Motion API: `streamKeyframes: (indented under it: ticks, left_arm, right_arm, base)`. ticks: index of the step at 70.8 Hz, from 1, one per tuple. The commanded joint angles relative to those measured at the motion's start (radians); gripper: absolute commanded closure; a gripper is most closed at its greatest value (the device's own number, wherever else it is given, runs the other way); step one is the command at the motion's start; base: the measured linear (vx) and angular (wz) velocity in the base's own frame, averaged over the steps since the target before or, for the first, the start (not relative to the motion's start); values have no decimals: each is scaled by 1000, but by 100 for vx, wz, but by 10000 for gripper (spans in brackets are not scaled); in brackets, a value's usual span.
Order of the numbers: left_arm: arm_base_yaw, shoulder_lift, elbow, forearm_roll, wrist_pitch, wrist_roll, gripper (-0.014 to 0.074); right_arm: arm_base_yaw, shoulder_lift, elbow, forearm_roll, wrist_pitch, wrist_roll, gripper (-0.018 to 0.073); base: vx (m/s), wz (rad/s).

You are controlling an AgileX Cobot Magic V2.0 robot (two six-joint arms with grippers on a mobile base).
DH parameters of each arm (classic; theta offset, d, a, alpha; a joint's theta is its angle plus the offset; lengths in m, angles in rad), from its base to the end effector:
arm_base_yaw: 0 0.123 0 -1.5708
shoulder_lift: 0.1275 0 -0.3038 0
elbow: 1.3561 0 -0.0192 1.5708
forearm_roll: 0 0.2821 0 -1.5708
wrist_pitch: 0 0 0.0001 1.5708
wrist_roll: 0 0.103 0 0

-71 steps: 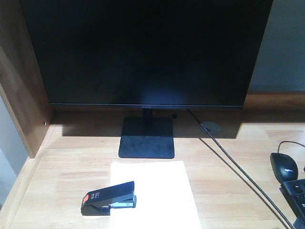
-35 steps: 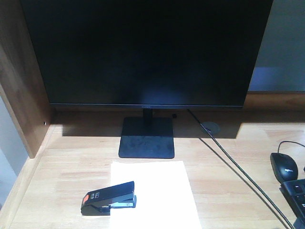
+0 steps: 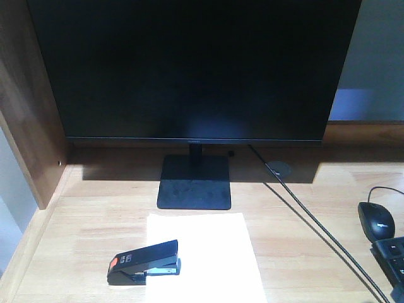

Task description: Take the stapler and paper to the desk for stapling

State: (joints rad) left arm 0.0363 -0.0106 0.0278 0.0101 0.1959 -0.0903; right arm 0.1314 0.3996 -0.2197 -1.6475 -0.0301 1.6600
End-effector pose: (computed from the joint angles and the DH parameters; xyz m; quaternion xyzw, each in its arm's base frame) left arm 0.0805 0.0031 0.1843 -0.0444 0.7489 -0.0138 0.6611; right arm 0.1211 0.0190 0.2591 -0.0540 0.7379 0.0594 0.6701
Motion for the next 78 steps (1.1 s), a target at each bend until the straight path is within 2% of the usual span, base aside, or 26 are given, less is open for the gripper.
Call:
streamKeyframes:
  ticks: [1, 7, 8, 23, 28, 34, 38, 43, 60, 78]
  left_arm:
    - [2, -11, 27, -10, -68, -9, 603]
    - [2, -11, 27, -10, -68, -9, 603]
    - [2, -11, 27, -10, -68, -9, 603]
    - [2, -11, 27, -10, -68, -9, 603]
    - [2, -11, 27, -10, -68, -9, 603]
    - [2, -11, 27, -10, -68, -9, 603]
    - [2, -11, 27, -10, -68, -9, 603]
    - [2, -11, 27, -10, -68, -9, 603]
    - [2, -11, 27, -10, -68, -9, 603]
    - [2, -11, 27, -10, -68, -9, 603]
  right_arm:
    - [-4, 3, -28, 179, 39, -172, 569]
    - [-4, 3, -28, 434, 53, -425, 569]
    - [-4, 3, -28, 500, 55, -468, 569]
    - [-4, 3, -28, 1241, 58, -1223, 569]
    - [-4, 3, -28, 1417, 58, -1420, 569]
    - [-4, 3, -28, 1572, 51, -1594, 569]
    - [-4, 3, -28, 1628, 41, -1660, 569]
    - [-4, 3, -28, 1657, 30, -1693, 569]
    - [-17, -39, 62, 1648, -25, -1679, 569]
    - [-203, -225, 222, 1648, -37, -1629, 569]
  base:
    - [0, 0]
    - [0, 0]
    - [0, 0]
    - [0, 0]
    - [0, 0]
    - [0, 0]
    - [0, 0]
    - [0, 0]
    - [0, 0]
    - [0, 0]
